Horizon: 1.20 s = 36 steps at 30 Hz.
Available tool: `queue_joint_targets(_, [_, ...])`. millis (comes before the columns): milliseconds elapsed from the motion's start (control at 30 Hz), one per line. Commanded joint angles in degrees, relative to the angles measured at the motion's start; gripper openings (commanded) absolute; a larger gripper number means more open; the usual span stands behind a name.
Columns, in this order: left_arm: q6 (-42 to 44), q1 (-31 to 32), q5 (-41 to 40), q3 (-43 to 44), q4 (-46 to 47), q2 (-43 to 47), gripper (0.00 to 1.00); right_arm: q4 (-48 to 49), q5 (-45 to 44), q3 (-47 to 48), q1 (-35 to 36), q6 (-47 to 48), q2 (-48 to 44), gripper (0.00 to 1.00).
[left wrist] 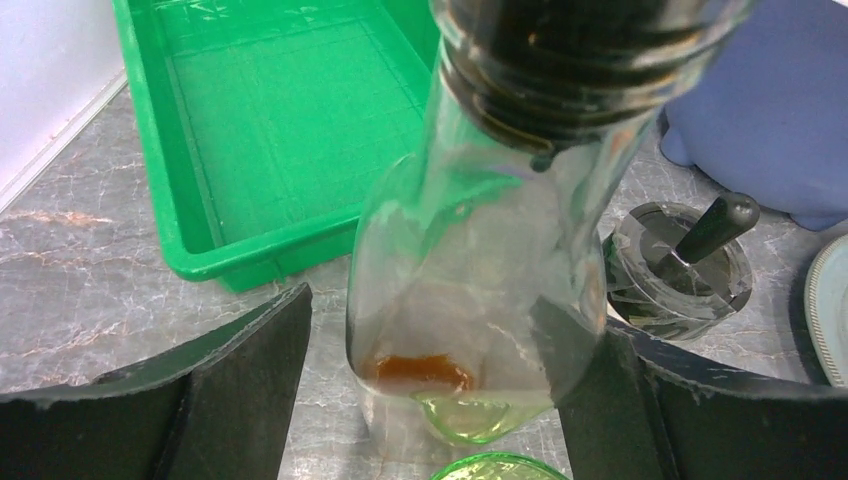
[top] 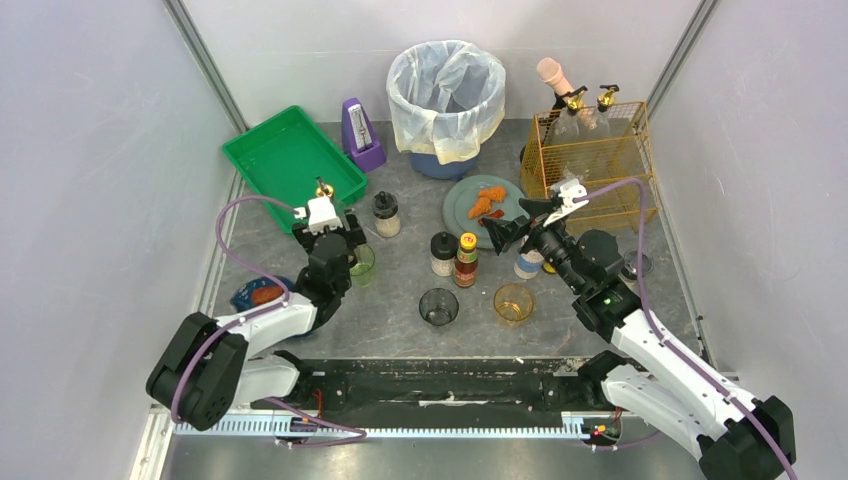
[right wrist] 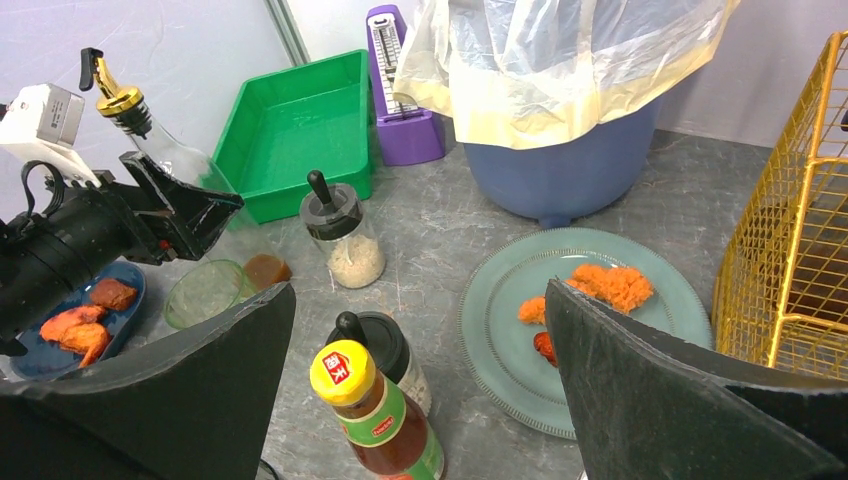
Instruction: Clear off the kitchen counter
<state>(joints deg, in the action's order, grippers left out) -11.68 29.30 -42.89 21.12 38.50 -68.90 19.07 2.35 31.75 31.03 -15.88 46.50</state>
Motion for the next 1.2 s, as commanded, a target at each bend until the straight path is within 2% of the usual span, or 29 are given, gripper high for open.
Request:
queue_joint_targets(0, [2.45,-1.39,3.49,-0.65,6.96,-0.36,0.87,2.69,0.6,-0.35,0.44,0.3,-0.09,0.98])
queue_joint_targets(200, [5.08,-1.39,4.77,-0.82,6.88,1.4,0.74,2.9,0.98,-0.46,0.52,0.55,0.11,0.98])
queue_joint_targets(433, [10.3,-1.36,8.03,2.54,3.1,6.64,0.46,3.08,2.92,-0.19,0.61,0.77,0.6,0.98])
queue_joint_targets(533, [11.58,-1.36,11.43,5.47,0.76,8.11,0.27,3.08,3.44,-0.11,0.61,0.94,0.7,0.98])
queue_joint_targets(700, [11.61,-1.4,19.91,12.88,-6.27,10.15,0.1,3.24,4.69,0.13,0.75,1.38,0.43,0.98])
queue_joint_targets(833, [11.49,-1.36,29.61,18.88,-12.84,11.08,0.02,2.8,6.51,0.82,0.79,1.79,-0.03,0.98])
queue_joint_targets(1000, [10.61,-1.37,43.67,26.38,-21.87,10.78,0.02,0.37,9.81,3.24,0.97,3.53,-0.79,0.98])
queue_joint_targets(1167, [9.99,-1.35,58.14,33.09,-30.04,10.19,0.02,-2.35,16.99,6.51,1.22,5.14,-0.27,0.98])
